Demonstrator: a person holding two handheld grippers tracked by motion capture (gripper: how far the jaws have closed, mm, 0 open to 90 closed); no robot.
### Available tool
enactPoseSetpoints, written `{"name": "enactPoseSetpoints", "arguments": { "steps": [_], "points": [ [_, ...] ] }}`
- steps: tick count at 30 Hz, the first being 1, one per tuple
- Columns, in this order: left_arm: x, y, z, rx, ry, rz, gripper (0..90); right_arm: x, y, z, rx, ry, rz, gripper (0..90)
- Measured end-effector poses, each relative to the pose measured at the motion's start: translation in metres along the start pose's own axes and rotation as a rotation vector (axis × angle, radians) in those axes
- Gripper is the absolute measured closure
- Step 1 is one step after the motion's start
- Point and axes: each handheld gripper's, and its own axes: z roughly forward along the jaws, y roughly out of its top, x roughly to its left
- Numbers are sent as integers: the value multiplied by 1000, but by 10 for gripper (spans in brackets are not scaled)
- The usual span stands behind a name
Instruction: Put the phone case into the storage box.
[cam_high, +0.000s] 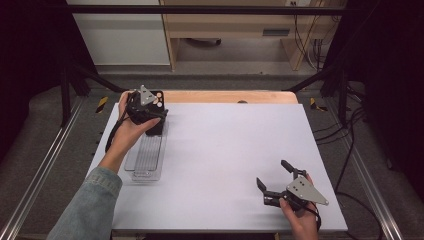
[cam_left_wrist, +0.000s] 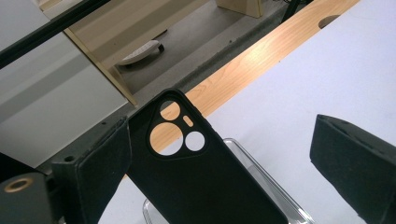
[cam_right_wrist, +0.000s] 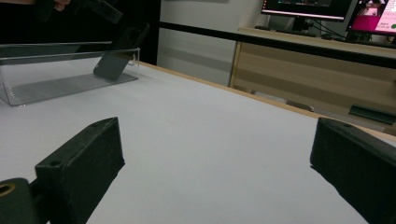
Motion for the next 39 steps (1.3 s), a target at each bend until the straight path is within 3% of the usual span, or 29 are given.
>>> {"name": "enactPoseSetpoints", "arguments": {
  "steps": [11,17,21,32,36,39],
  "points": [
    [-12,4,-6,-32,-37,-30,52,-1,1,0,-3,-1,-1,28],
    [-18,10,-11,-61,-49,-60,52,-3,-2,-2,5,-34,7,25],
    [-22,14,-19,-78,-59,-82,52,-3,-1,-1,-2,-21,26,26],
    [-39,15,-48,-85,-32,-120,51,-1,6,-8,-7,-25,-7,24],
    [-47,11,-58,-101,-52,-146,53,-1,6,-7,-5,-28,-6,24],
    [-52,7,-63,-105,-64,-137,53,-1,5,-5,1,-25,-14,25]
  ]
}}
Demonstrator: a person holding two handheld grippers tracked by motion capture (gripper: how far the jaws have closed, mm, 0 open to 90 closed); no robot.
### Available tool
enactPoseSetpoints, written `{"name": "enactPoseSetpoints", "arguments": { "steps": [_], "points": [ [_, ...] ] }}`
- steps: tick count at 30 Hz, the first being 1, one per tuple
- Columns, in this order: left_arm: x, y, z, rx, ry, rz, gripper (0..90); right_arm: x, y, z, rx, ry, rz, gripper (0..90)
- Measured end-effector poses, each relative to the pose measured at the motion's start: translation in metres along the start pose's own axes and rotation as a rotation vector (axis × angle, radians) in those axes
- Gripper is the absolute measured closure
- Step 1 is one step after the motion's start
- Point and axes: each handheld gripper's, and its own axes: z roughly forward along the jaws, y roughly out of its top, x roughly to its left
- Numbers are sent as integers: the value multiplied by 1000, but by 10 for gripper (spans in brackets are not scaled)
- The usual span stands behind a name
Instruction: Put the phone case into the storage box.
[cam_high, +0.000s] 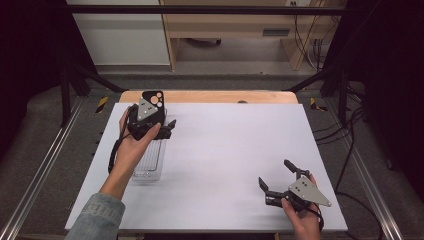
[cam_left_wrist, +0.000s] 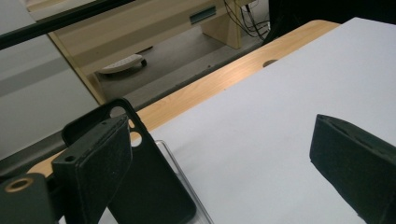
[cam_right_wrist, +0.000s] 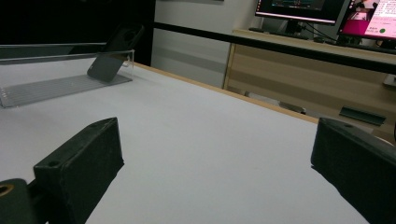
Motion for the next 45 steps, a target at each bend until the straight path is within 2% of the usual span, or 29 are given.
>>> {"name": "enactPoseSetpoints", "arguments": {
  "steps": [2,5,10,19,25,33,40,45],
  "points": [
    [-3,-3,-3,-1,1,13,53,1,0,0,3,-4,-4,25],
    [-5,-5,-7,-21,11,7,52,1,-1,1,4,-4,-4,25],
    [-7,-5,-14,-48,32,22,52,-1,-2,1,10,-8,2,25],
    [-7,-6,-24,-67,30,13,51,0,-2,0,10,-10,0,24],
    [-7,-8,-29,-89,18,-10,41,-1,-3,0,14,-13,-2,25],
    [-7,-7,-37,-111,30,-7,37,-1,-3,0,13,-15,-4,25],
    [-7,-7,-43,-137,37,-25,37,-1,-3,0,13,-14,-4,25],
    [-9,-8,-48,-138,54,-24,25,0,-3,0,16,-13,-4,25]
  ]
}}
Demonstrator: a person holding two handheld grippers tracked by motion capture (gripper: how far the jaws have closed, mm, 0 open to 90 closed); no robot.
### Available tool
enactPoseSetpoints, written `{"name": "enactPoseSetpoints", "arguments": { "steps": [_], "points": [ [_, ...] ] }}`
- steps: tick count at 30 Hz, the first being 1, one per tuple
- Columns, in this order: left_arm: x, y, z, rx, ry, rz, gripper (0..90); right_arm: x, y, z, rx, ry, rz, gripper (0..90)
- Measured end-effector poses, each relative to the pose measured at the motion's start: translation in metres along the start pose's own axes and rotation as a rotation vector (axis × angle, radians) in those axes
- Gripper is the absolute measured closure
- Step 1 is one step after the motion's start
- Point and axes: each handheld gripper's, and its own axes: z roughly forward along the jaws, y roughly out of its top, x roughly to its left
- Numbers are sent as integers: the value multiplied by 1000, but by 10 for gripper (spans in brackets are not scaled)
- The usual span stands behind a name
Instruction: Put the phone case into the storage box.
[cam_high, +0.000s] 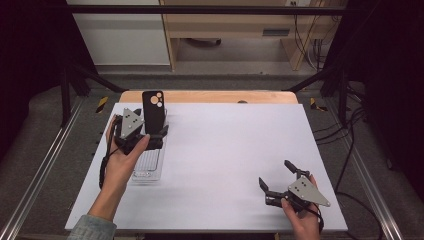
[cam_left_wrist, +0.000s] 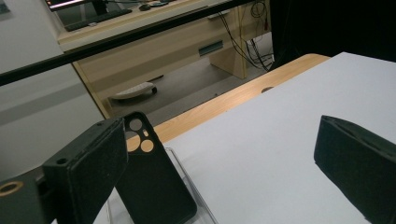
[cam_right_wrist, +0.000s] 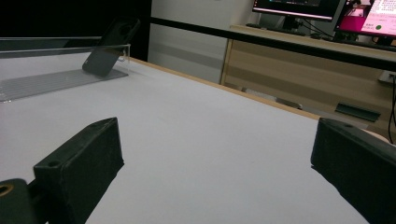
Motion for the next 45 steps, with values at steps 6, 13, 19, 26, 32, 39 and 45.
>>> {"name": "enactPoseSetpoints", "arguments": {
  "steps": [6,13,19,26,32,39,45],
  "points": [
    [-5,-3,-6,8,0,6,27,0,1,0,-2,3,3,25],
    [-10,-7,-11,-7,-5,0,29,0,1,0,-2,3,3,25],
    [-14,-10,-20,-30,-15,-3,29,1,1,1,0,1,4,25],
    [-19,-16,-29,-64,-31,-17,29,1,1,1,2,-1,10,25],
    [-24,-23,-35,-95,-40,-21,31,1,1,1,3,-5,12,23],
    [-25,-23,-47,-126,-34,-29,31,1,2,1,3,-2,11,23],
    [-25,-22,-56,-148,-42,-32,30,2,1,1,5,-2,13,24]
  ]
}}
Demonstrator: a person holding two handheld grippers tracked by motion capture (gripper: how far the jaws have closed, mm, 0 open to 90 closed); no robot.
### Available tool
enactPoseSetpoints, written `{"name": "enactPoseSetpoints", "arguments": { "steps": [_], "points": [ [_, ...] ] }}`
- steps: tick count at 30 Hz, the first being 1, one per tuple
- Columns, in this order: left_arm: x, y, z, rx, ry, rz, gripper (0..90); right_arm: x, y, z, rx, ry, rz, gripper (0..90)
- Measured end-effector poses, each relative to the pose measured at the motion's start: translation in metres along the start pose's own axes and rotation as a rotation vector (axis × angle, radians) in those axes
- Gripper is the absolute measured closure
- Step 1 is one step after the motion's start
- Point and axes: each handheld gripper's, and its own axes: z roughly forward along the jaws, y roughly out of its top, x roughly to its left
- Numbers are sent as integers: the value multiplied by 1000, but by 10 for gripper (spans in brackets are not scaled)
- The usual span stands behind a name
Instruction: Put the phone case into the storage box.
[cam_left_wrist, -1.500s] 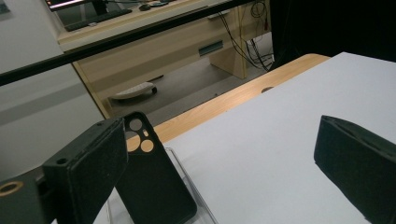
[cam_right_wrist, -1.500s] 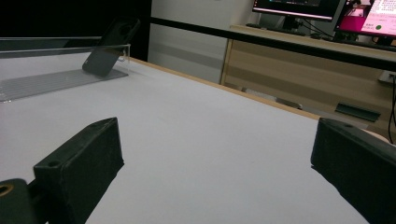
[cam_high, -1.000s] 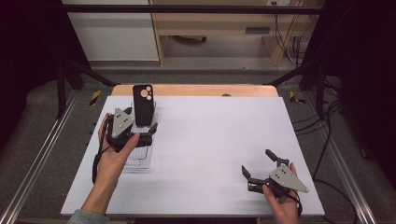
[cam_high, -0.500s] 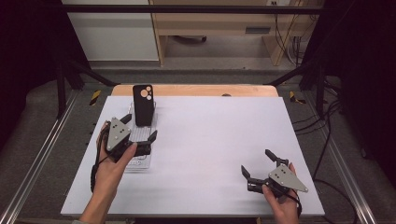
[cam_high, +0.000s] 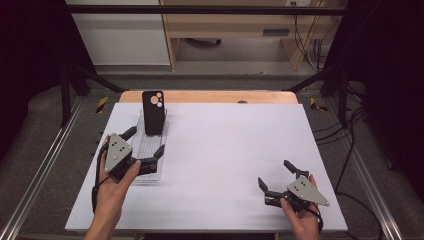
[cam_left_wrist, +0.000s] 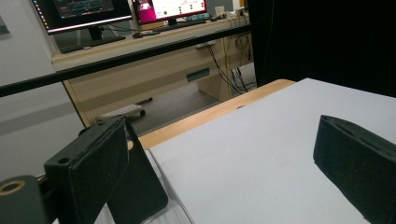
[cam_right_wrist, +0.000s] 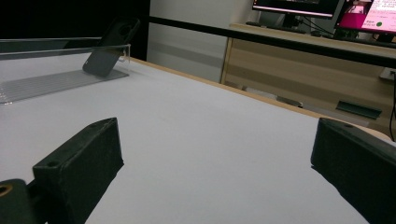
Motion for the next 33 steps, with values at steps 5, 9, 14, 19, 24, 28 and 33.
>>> {"name": "enactPoseSetpoints", "arguments": {
  "steps": [5,9,14,19,24,28,33],
  "points": [
    [1,0,-7,-20,-9,-15,26,0,0,0,1,0,-1,23],
    [4,-3,-12,-40,-10,-27,24,0,0,0,0,2,-4,23],
    [7,-7,-20,-63,-9,-59,24,0,0,0,1,2,-2,23],
    [11,-15,-27,-87,6,-77,23,1,0,0,3,3,-5,24],
    [15,-22,-35,-112,16,-85,22,1,0,0,5,2,-5,23],
    [17,-31,-39,-110,19,-103,19,1,-1,1,8,4,-6,24],
    [19,-43,-45,-112,24,-123,20,1,-1,1,9,3,-6,24]
  ]
}}
